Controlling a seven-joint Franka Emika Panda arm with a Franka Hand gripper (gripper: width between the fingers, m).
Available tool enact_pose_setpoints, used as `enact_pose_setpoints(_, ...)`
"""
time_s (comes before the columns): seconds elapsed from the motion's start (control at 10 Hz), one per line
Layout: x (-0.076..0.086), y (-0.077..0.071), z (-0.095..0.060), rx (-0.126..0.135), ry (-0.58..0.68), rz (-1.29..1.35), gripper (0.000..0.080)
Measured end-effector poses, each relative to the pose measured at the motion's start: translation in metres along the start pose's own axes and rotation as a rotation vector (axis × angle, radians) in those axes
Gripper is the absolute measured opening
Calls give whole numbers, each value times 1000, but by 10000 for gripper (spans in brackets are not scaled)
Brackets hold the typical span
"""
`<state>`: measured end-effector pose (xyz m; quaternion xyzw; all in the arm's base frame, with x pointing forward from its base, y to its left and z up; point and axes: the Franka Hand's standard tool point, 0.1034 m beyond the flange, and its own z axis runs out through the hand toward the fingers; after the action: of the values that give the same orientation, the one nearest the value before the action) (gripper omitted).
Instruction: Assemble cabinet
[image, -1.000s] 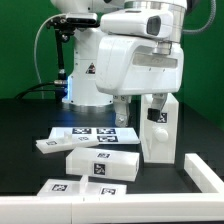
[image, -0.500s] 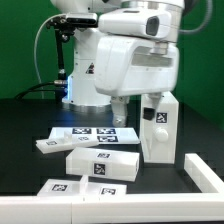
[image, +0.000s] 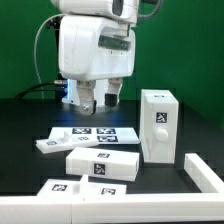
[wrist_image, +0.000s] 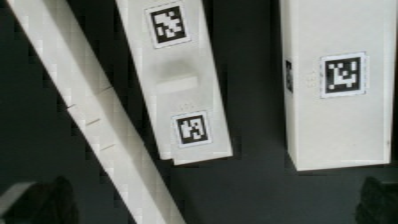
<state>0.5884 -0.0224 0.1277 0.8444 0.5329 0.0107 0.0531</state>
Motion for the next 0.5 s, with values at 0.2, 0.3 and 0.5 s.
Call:
enact_pose_setpoints(0.2, -3, -11, 18, 0, 12, -52, 796)
enact_pose_setpoints(0.3, -5, -20, 30, -2, 22, -88, 796)
enact_pose_setpoints(0.5, -5, -41, 51, -1, 41, -92, 796)
